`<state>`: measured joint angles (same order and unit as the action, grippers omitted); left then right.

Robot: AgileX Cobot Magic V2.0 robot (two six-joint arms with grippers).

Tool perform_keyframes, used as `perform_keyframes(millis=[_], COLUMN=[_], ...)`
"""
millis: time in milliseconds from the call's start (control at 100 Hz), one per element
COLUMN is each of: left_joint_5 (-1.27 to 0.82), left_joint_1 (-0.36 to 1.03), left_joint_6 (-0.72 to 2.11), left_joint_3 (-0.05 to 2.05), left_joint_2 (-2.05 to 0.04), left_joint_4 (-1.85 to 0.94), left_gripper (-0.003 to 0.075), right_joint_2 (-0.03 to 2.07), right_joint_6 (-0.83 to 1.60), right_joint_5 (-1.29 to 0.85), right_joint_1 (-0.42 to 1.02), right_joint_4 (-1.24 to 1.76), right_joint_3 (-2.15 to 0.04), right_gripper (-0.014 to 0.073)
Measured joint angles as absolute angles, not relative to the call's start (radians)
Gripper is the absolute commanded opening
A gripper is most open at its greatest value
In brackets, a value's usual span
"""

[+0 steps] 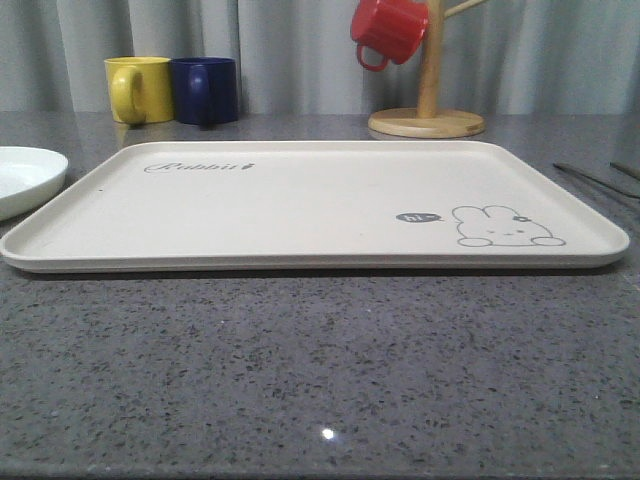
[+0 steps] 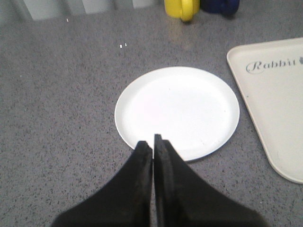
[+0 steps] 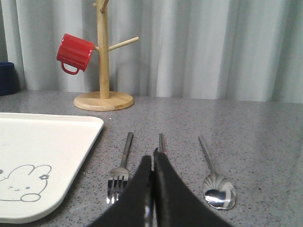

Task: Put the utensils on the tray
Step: 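Lower the left gripper toward the white plate's rim and grasp it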

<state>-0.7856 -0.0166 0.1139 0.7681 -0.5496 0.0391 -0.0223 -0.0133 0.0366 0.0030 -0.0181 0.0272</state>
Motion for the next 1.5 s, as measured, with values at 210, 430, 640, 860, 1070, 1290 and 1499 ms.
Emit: perform_keyframes(millis=[210, 430, 640, 860, 1070, 1290, 1499], left_joint_5=[-0.863, -0.868, -0.894, -0.893, -0.874, -0.864, -0.858], left_joint_1=[-0.017, -0.017, -0.017, -0.017, -0.048, -0.17, -0.232], left_joint_6=[0.114, 0.114, 0.114, 0.103, 0.0, -0.012, 0.046], left_joint_3=[0.898, 0.902, 0.902, 0.902, 0.941, 1.037, 1.134], left_joint_2=[-0.733, -0.829, -0.841, -0.841, -0.929, -1.169, -1.386], left_joint_4=[0.039, 0.027, 0.012, 0.012, 0.029, 0.007, -0.055], left_gripper=[0.001, 0.0029, 0.0334, 0.0455, 0.0455, 0.0455, 0.0455], right_joint_2=[-0.022, -0.022, -0.022, -0.022, -0.022, -0.022, -0.022], right_joint_6=[-0.013, -0.013, -0.013, -0.013, -0.013, -0.013, -0.013], right_joint_5=[0.037, 0.037, 0.037, 0.037, 0.037, 0.037, 0.037], right_joint_1=[0.003, 0.003, 0.003, 0.003, 0.003, 0.003, 0.003], right_joint_4=[-0.018, -0.018, -0.018, -0.018, -0.018, -0.018, -0.018], right_joint_3=[0.027, 0.027, 0.027, 0.027, 0.027, 0.027, 0.027], right_gripper=[-0.0068, -0.0068, -0.0068, -0.0068, -0.0068, -0.0068, -0.0068])
